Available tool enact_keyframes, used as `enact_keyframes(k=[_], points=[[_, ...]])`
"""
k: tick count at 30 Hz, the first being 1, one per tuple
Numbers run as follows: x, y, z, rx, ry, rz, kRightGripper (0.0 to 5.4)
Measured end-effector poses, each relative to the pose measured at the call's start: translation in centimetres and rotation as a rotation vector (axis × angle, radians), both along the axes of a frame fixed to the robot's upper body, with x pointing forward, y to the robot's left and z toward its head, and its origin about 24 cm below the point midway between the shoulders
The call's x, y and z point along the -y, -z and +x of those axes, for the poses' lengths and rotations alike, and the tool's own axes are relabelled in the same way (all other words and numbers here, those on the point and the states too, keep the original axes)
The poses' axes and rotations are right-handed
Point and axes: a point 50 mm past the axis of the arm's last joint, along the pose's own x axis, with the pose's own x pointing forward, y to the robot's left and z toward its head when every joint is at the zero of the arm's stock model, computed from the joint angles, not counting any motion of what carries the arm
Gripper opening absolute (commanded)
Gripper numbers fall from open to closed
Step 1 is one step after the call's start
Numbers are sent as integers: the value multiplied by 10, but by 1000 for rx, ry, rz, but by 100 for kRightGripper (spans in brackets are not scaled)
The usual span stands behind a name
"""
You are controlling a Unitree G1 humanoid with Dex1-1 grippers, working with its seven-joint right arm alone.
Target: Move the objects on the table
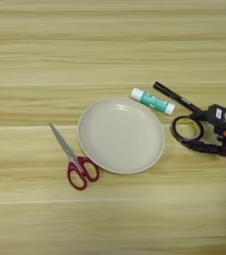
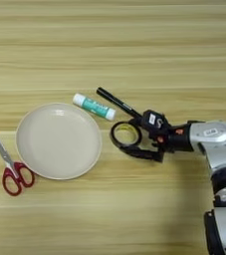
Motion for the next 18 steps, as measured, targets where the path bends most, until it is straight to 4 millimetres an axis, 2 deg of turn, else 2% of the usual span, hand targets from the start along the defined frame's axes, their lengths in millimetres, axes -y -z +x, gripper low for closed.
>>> enact_keyframes(k=[18], points=[[-1,2,1,3,12,2,402]])
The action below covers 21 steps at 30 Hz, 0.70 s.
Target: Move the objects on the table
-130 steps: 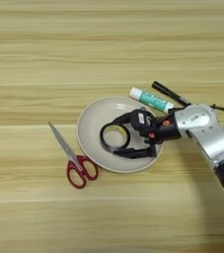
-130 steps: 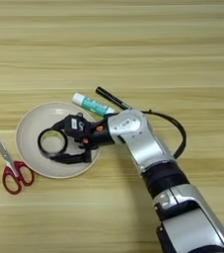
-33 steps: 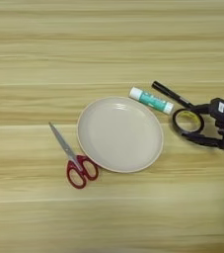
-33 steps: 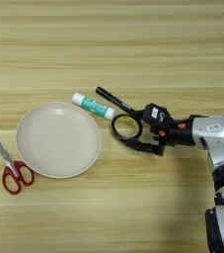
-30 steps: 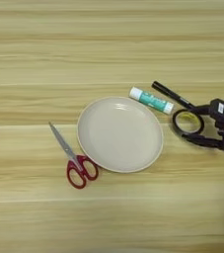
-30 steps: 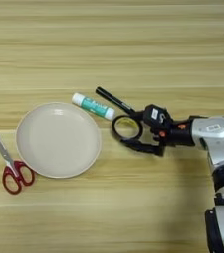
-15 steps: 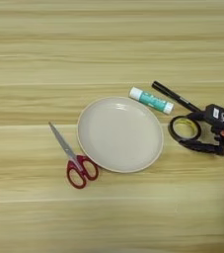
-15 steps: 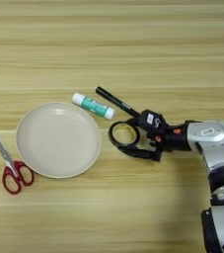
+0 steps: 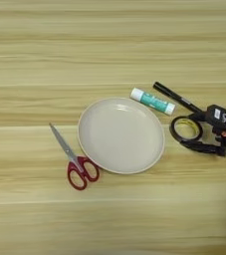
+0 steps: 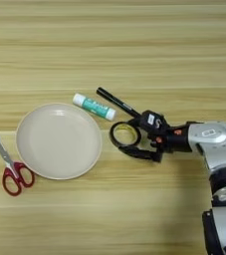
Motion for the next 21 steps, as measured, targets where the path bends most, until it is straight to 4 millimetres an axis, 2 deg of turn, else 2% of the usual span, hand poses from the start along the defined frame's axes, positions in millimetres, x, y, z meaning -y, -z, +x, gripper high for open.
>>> enact_keyframes(k=[16,17,21], points=[[0,0,1,1,1,-1,402],[0,0,1,2,0,-1,431],[0,0,1,5,-1,-1,466]])
